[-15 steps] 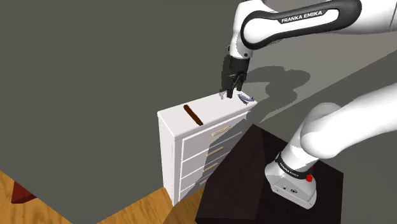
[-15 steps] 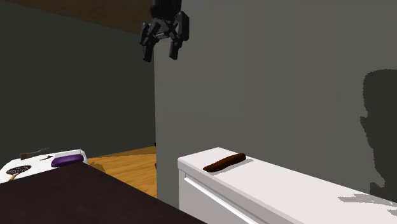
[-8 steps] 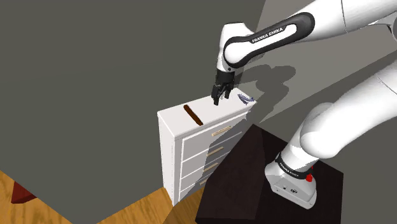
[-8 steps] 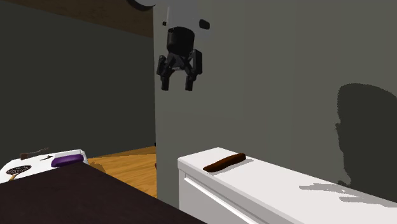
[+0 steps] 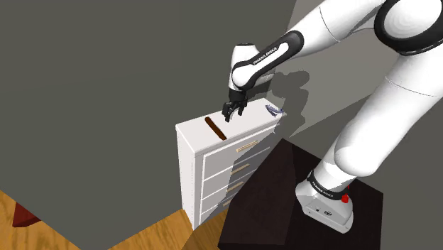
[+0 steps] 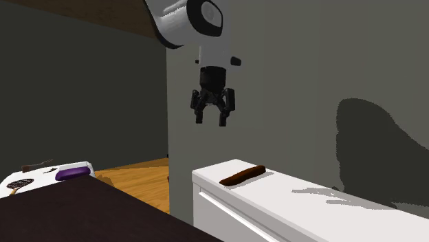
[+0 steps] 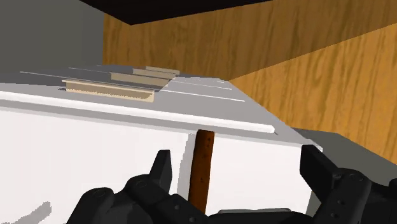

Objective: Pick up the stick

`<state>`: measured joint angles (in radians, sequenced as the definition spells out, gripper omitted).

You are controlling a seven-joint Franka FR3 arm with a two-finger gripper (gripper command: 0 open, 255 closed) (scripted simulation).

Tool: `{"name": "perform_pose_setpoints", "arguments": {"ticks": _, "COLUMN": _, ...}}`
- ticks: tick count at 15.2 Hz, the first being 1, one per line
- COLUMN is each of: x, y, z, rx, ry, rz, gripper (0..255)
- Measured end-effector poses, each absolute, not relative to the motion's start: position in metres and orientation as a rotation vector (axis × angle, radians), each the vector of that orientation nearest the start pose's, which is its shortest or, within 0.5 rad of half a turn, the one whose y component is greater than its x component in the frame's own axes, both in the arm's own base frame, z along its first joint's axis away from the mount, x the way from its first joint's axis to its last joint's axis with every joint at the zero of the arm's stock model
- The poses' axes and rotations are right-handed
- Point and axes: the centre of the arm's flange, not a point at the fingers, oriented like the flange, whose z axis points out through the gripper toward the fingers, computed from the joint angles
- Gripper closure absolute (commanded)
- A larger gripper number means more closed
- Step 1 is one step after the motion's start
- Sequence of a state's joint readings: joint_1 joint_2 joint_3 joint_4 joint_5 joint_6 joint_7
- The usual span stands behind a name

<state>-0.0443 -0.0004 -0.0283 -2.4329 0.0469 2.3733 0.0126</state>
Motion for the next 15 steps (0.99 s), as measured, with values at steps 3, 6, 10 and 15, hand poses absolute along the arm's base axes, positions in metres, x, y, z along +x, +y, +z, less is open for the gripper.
{"name": "perform_pose_setpoints", "arguments": {"ticks": 3, "x": 0.498, "y": -0.039, "z": 0.272, "rx": -3.104, "ry": 0.230, "rz": 0.066, "gripper": 0}}
{"name": "perform_pose_setpoints", "arguments": {"ticks": 6, "x": 0.522, "y": -0.048, "z": 0.243, "rx": -3.105, "ry": 0.275, "rz": 0.039, "gripper": 0}}
{"name": "perform_pose_setpoints", "arguments": {"ticks": 10, "x": 0.554, "y": -0.056, "z": 0.204, "rx": -3.105, "ry": 0.336, "rz": 0.006, "gripper": 0}}
{"name": "perform_pose_setpoints", "arguments": {"ticks": 15, "x": 0.592, "y": -0.075, "z": 0.162, "rx": -3.104, "ry": 0.411, "rz": -0.037, "gripper": 0}}
